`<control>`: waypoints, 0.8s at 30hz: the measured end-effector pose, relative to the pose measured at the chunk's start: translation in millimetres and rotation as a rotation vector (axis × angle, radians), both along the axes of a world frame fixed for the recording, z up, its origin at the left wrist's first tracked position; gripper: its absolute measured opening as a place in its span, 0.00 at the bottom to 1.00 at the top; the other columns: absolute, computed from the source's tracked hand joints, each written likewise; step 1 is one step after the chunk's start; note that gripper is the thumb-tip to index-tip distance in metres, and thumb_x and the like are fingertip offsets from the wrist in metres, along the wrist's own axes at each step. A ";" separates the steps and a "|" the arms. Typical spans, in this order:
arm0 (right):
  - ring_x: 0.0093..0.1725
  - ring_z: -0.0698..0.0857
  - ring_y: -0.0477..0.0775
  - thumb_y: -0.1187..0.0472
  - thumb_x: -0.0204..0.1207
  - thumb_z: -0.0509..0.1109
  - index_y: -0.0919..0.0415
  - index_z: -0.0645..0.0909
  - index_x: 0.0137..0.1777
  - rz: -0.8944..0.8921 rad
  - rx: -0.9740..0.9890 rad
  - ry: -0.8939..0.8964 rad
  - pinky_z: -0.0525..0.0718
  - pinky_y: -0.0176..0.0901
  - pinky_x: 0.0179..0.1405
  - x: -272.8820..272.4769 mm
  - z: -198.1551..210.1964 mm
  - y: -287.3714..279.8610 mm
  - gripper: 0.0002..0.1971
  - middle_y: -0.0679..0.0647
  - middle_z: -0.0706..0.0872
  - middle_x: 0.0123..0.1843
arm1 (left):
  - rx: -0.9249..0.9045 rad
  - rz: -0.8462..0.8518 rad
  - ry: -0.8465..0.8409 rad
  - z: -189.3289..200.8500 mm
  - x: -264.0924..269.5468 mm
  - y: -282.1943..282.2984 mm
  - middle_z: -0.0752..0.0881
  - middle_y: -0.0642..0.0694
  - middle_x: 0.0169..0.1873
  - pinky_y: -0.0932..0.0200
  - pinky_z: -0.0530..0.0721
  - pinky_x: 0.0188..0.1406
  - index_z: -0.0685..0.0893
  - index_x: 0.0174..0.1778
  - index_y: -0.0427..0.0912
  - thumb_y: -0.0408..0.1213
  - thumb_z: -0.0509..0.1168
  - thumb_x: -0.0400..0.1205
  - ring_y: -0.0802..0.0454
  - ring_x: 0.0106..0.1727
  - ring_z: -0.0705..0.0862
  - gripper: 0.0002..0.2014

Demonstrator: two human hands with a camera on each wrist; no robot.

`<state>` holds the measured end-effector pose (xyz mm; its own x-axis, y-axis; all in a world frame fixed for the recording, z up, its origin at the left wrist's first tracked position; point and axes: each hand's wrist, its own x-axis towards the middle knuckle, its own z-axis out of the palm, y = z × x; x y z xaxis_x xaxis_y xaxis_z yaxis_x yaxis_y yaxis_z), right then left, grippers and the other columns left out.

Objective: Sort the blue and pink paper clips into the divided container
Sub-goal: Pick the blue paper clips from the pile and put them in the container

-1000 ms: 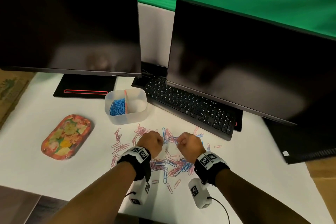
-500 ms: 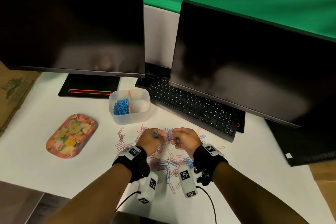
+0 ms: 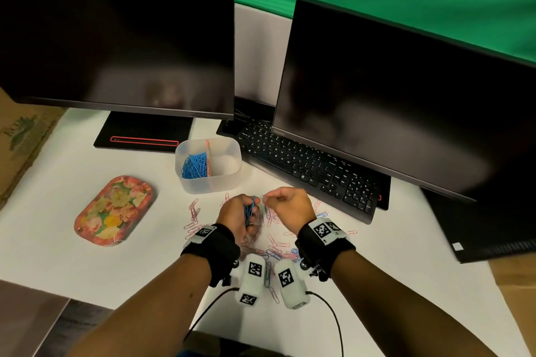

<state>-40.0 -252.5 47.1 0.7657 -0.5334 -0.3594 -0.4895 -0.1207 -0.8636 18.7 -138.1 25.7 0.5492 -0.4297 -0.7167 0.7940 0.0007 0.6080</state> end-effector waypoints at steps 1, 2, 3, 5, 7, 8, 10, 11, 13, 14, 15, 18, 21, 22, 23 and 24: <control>0.36 0.86 0.45 0.61 0.69 0.77 0.55 0.90 0.38 0.014 -0.025 -0.006 0.81 0.34 0.41 1.7 2.7 2.1 0.01 0.52 0.91 0.37 | -0.025 0.014 0.023 2.6 -1.1 -1.0 0.71 0.48 0.24 0.61 0.60 0.21 0.77 0.38 0.41 0.34 0.53 0.76 0.54 0.23 0.66 0.08; 0.34 0.85 0.43 0.61 0.69 0.77 0.56 0.90 0.38 0.022 -0.036 -0.003 0.80 0.31 0.39 3.4 5.5 3.8 0.01 0.51 0.91 0.36 | -0.054 0.025 0.041 5.1 -1.8 -2.1 0.72 0.48 0.24 0.60 0.61 0.22 0.77 0.37 0.41 0.35 0.53 0.75 0.53 0.24 0.68 0.08; 0.33 0.85 0.43 0.62 0.69 0.77 0.57 0.90 0.38 0.026 -0.038 -0.002 0.79 0.29 0.37 4.5 8.1 5.6 0.01 0.50 0.91 0.35 | -0.088 0.035 0.051 6.8 -2.4 -3.1 0.73 0.48 0.24 0.59 0.63 0.24 0.76 0.37 0.41 0.36 0.52 0.75 0.52 0.26 0.70 0.08; 0.33 0.86 0.44 0.63 0.70 0.76 0.57 0.90 0.38 0.044 -0.080 0.013 0.79 0.28 0.35 4.9 11.5 7.9 0.02 0.51 0.91 0.35 | -0.125 0.036 0.045 9.3 -3.1 -4.0 0.74 0.45 0.27 0.57 0.67 0.28 0.75 0.37 0.41 0.39 0.52 0.77 0.51 0.28 0.73 0.09; 0.34 0.87 0.45 0.61 0.70 0.76 0.56 0.90 0.41 0.075 -0.122 0.022 0.80 0.29 0.35 4.0 13.7 8.6 0.02 0.50 0.91 0.37 | -0.134 0.027 0.047 8.7 -3.0 -3.7 0.76 0.44 0.30 0.56 0.70 0.30 0.75 0.41 0.41 0.45 0.52 0.83 0.49 0.29 0.74 0.13; 0.34 0.87 0.45 0.60 0.70 0.76 0.57 0.91 0.42 0.089 -0.118 0.018 0.80 0.29 0.35 3.1 14.1 8.4 0.03 0.50 0.91 0.37 | -0.136 0.028 0.060 8.6 -3.0 -3.0 0.77 0.43 0.30 0.56 0.71 0.30 0.75 0.43 0.41 0.49 0.51 0.85 0.49 0.28 0.74 0.16; 0.36 0.87 0.43 0.60 0.72 0.75 0.55 0.90 0.45 0.109 -0.120 0.008 0.79 0.27 0.36 -0.9 14.0 6.4 0.05 0.48 0.91 0.39 | -0.123 0.031 0.087 6.1 -2.5 -0.2 0.77 0.43 0.29 0.57 0.71 0.29 0.76 0.42 0.40 0.50 0.52 0.86 0.49 0.26 0.74 0.18; 0.36 0.86 0.41 0.60 0.72 0.73 0.53 0.90 0.46 0.116 -0.145 0.000 0.78 0.26 0.36 -5.5 11.9 3.8 0.05 0.47 0.90 0.39 | -0.101 0.021 0.088 3.8 -2.8 2.2 0.76 0.44 0.27 0.58 0.70 0.27 0.76 0.39 0.41 0.48 0.52 0.86 0.50 0.25 0.73 0.17; 0.34 0.84 0.38 0.61 0.73 0.72 0.52 0.89 0.44 0.167 -0.263 0.012 0.76 0.22 0.34 -19.3 5.2 -3.5 0.05 0.43 0.88 0.36 | -0.027 -0.033 0.038 0.0 -2.3 8.7 0.73 0.46 0.25 0.60 0.65 0.23 0.74 0.33 0.43 0.43 0.52 0.85 0.51 0.22 0.69 0.15; 0.34 0.84 0.39 0.60 0.74 0.71 0.52 0.89 0.44 0.232 -0.339 0.051 0.77 0.24 0.36 -27.9 -0.8 -6.6 0.05 0.43 0.87 0.35 | 0.028 -0.068 -0.007 -1.4 -1.4 12.3 0.71 0.47 0.23 0.61 0.63 0.22 0.73 0.32 0.44 0.40 0.52 0.83 0.52 0.21 0.66 0.14; 0.36 0.84 0.42 0.59 0.74 0.70 0.51 0.88 0.45 0.319 -0.405 0.111 0.78 0.28 0.38 -37.4 -7.6 -8.2 0.06 0.44 0.88 0.38 | 0.092 -0.113 -0.064 -3.5 -1.0 16.0 0.69 0.47 0.23 0.61 0.61 0.22 0.72 0.31 0.44 0.37 0.52 0.81 0.52 0.20 0.63 0.13; 0.50 0.84 0.49 0.50 0.74 0.69 0.49 0.85 0.53 0.570 -0.544 0.330 0.81 0.39 0.50 -62.8 -29.4 -4.6 0.10 0.49 0.86 0.52 | 0.306 -0.386 -0.375 -7.7 -4.3 23.9 0.69 0.47 0.23 0.64 0.60 0.23 0.76 0.31 0.41 0.31 0.55 0.79 0.52 0.20 0.64 0.11; 0.57 0.82 0.54 0.49 0.75 0.67 0.48 0.84 0.55 0.643 -0.618 0.388 0.79 0.44 0.55 -73.6 -44.9 4.5 0.11 0.50 0.82 0.56 | 0.522 -0.793 -0.838 -12.3 -16.9 30.8 0.85 0.52 0.34 0.61 0.80 0.36 0.84 0.36 0.46 0.41 0.64 0.77 0.54 0.35 0.82 0.06; 0.57 0.82 0.54 0.50 0.76 0.67 0.48 0.84 0.54 0.628 -0.632 0.382 0.80 0.44 0.55 -74.0 -46.4 6.3 0.10 0.50 0.82 0.56 | 0.557 -0.902 -0.921 -13.1 -21.3 32.2 0.86 0.53 0.38 0.60 0.81 0.41 0.85 0.37 0.48 0.42 0.65 0.76 0.54 0.39 0.84 0.05; 0.57 0.82 0.55 0.51 0.77 0.66 0.49 0.84 0.53 0.607 -0.641 0.371 0.80 0.45 0.54 -73.6 -48.1 7.4 0.09 0.50 0.82 0.55 | 0.585 -0.983 -0.983 -14.8 -25.2 33.3 0.87 0.54 0.39 0.61 0.81 0.43 0.85 0.39 0.49 0.41 0.65 0.76 0.53 0.41 0.84 0.05; 0.56 0.82 0.55 0.53 0.77 0.65 0.49 0.84 0.52 0.591 -0.646 0.365 0.81 0.45 0.53 -72.9 -49.4 8.1 0.08 0.51 0.82 0.55 | 0.611 -1.040 -1.038 -17.1 -28.3 33.5 0.87 0.54 0.40 0.61 0.81 0.44 0.86 0.40 0.50 0.40 0.64 0.76 0.52 0.43 0.85 0.05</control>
